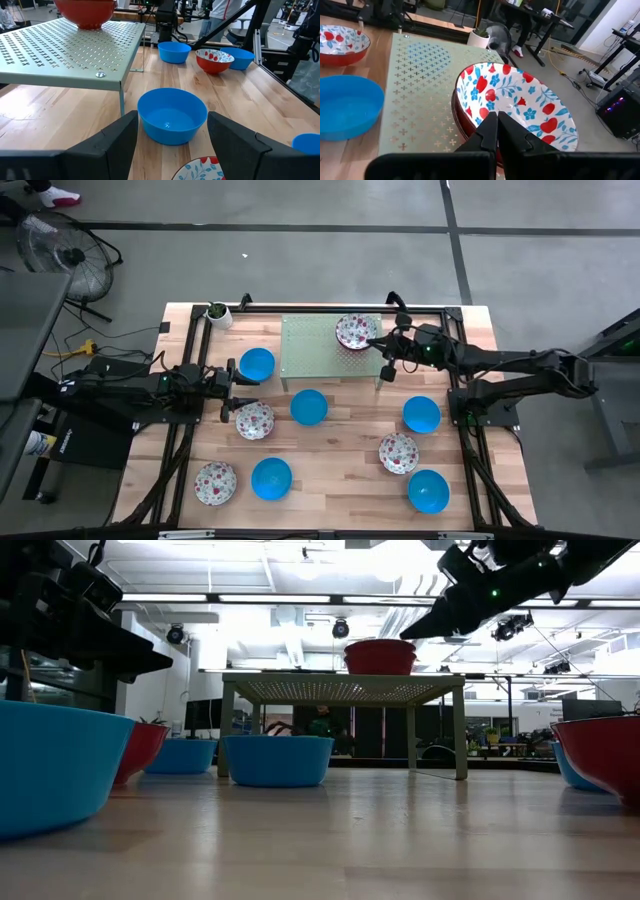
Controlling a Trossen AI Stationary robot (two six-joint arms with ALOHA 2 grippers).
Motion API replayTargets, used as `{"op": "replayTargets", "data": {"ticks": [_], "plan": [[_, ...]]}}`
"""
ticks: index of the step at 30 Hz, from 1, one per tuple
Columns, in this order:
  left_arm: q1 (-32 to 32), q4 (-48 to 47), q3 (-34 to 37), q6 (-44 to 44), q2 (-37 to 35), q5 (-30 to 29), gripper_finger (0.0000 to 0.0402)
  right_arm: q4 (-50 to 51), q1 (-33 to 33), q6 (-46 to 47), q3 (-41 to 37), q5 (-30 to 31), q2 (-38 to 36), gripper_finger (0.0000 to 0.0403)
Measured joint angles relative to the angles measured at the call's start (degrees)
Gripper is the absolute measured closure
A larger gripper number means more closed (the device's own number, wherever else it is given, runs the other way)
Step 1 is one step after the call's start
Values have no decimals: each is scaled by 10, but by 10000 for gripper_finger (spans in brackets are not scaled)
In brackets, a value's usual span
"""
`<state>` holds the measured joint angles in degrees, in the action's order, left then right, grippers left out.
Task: Pick & Place Mini bowls
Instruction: Stack the red bowl on top of the red bowls on the shelf
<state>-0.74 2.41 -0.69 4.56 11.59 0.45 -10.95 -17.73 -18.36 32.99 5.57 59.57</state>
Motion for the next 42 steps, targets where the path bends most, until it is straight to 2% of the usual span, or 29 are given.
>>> {"op": "replayTargets", "data": {"ticks": [6,13,24,29,36,42], "plan": [[0,0,0,0,0,0,168,76,22,-1,46,13,-15,402],[0,-1,0,0,0,0,168,305,41,36,135,39,-20,402],[0,-2,0,0,0,0,168,548,76,135,209,8,-20,403],[0,-5,0,0,0,0,168,643,98,212,228,-18,-20,403],[0,-5,0,0,0,0,168,700,156,337,225,-66,-18,403],[0,-5,0,0,0,0,168,708,238,355,224,-85,-3,403]]}}
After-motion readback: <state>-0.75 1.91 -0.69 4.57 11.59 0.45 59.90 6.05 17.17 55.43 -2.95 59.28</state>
